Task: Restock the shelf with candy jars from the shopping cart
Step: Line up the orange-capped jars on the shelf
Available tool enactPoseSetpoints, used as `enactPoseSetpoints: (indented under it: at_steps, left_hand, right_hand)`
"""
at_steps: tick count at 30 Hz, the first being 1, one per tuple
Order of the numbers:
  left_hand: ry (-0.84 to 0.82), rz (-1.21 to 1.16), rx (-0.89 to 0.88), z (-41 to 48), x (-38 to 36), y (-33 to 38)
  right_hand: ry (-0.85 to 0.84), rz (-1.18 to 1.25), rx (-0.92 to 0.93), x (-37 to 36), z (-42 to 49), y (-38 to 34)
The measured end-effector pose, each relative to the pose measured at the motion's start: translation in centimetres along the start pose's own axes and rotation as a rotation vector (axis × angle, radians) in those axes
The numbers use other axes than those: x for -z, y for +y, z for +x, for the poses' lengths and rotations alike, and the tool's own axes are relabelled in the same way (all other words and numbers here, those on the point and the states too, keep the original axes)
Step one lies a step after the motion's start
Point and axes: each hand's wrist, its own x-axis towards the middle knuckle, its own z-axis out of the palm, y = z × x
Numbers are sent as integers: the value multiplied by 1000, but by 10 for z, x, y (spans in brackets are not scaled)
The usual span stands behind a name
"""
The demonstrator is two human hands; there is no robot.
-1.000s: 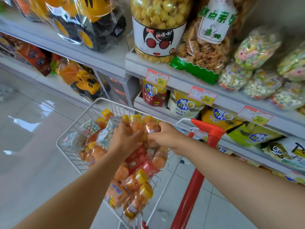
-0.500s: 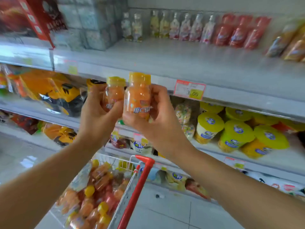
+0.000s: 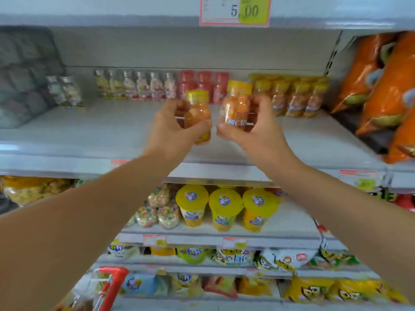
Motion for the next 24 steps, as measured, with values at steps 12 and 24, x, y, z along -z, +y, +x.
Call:
enactPoseSetpoints:
  at_steps: [12, 24]
  left_hand:
    - [-181, 115, 37, 55, -114, 0]
    - [-248, 193, 7, 73, -152, 3]
  right_hand:
    - [35, -432, -70, 99, 62, 57]
    - [72, -627, -113, 150, 68, 74]
